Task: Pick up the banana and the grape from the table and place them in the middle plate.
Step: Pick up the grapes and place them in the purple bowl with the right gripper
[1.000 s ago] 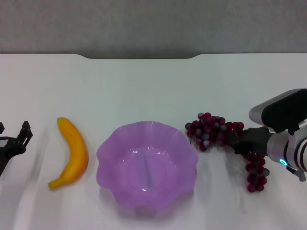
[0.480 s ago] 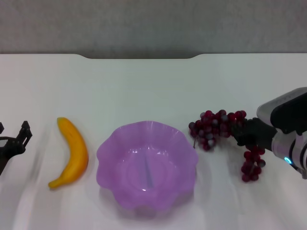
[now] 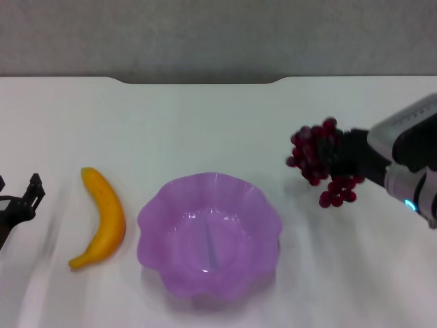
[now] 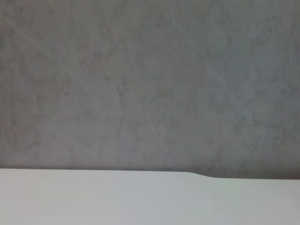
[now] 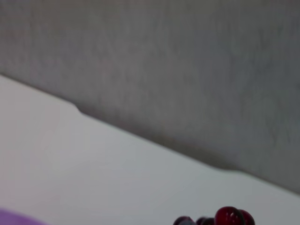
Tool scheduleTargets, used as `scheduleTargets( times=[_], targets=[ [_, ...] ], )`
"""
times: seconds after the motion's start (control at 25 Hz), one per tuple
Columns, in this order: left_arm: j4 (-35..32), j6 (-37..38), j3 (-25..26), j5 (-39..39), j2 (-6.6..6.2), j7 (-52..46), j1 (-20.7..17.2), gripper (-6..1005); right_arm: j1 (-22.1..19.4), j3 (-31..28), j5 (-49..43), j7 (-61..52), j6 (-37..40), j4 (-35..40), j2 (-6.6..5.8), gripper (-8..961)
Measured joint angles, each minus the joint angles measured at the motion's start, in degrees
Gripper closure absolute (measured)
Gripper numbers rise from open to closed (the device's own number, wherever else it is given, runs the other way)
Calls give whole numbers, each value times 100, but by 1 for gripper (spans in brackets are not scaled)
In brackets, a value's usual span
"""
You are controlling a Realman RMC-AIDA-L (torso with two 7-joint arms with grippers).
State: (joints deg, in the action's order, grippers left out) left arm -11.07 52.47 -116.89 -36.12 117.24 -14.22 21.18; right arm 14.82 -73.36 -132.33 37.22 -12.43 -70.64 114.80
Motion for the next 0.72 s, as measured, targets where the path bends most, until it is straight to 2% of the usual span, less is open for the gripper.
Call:
scheduleTargets(
  times=[0.36, 0.6, 0.72],
  targets=[
    [0, 0, 0, 0, 0, 5, 12, 291, 62, 401, -194, 97, -205, -913, 10, 695],
    [-6, 0, 0, 0, 1, -12, 38, 292, 461, 997, -163, 77, -11, -906, 20, 700],
    [-17, 0, -3, 0, 6, 0, 42, 292, 517, 1227, -162, 69, 153, -849, 25, 701]
  ],
)
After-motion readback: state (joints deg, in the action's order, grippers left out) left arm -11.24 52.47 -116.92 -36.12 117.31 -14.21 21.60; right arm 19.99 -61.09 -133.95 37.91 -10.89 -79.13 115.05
